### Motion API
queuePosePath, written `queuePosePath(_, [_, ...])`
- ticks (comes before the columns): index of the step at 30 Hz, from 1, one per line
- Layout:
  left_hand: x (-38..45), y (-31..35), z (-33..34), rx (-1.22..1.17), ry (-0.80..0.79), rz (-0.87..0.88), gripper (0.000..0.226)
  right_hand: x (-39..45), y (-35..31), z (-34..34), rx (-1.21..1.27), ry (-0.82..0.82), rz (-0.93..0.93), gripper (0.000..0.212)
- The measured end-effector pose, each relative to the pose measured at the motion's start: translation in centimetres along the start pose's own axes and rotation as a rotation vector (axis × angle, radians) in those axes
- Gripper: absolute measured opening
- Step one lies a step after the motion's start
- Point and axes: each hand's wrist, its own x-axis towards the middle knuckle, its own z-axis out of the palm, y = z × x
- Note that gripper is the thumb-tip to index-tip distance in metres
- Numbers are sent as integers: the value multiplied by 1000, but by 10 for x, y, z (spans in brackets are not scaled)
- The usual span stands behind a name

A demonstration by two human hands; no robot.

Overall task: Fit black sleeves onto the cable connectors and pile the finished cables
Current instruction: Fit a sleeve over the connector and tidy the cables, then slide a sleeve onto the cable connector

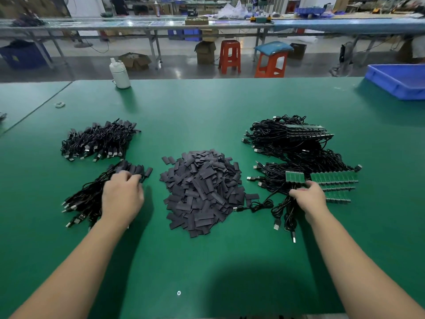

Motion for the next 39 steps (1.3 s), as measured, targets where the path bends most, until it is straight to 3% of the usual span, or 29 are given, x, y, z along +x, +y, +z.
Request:
queuePosePath(2, [-2,22,-3,-46,-6,67,27,-4,-2,0,48,-114,6,65])
queuePosePath(4, [-4,48,-7,-134,-80,97,28,-10,-5,0,-19,-206,-42,37])
queuePosePath(6, [-8,78,-12,-327,-251,113,28,-20,-10,0,-66,-278,-113,11])
queuePosePath(9, [-14,131,-21,-675,-547,143,32,-41,-25,4,-106,-402,-274,8])
queuePosePath(11, [-17,166,-24,-796,-593,134,39,-56,-36,8,-180,-467,-408,8])
queuePosePath(13, [-16,193,-29,-918,-558,47,37,-67,-46,14,-247,-516,-524,10])
queuePosePath(16, [-16,215,-34,-1071,-433,-90,10,-78,-55,20,-301,-535,-617,17])
queuePosePath(21, [-20,220,-44,-1271,-436,-93,5,-81,-53,13,-312,-508,-632,14])
queuePosePath(27, [-22,221,-56,-1237,-376,-58,10,-87,-52,10,-194,-493,-657,16])
queuePosePath(39, [-30,227,-76,-944,-206,4,24,-96,-47,9,-52,-403,-724,11])
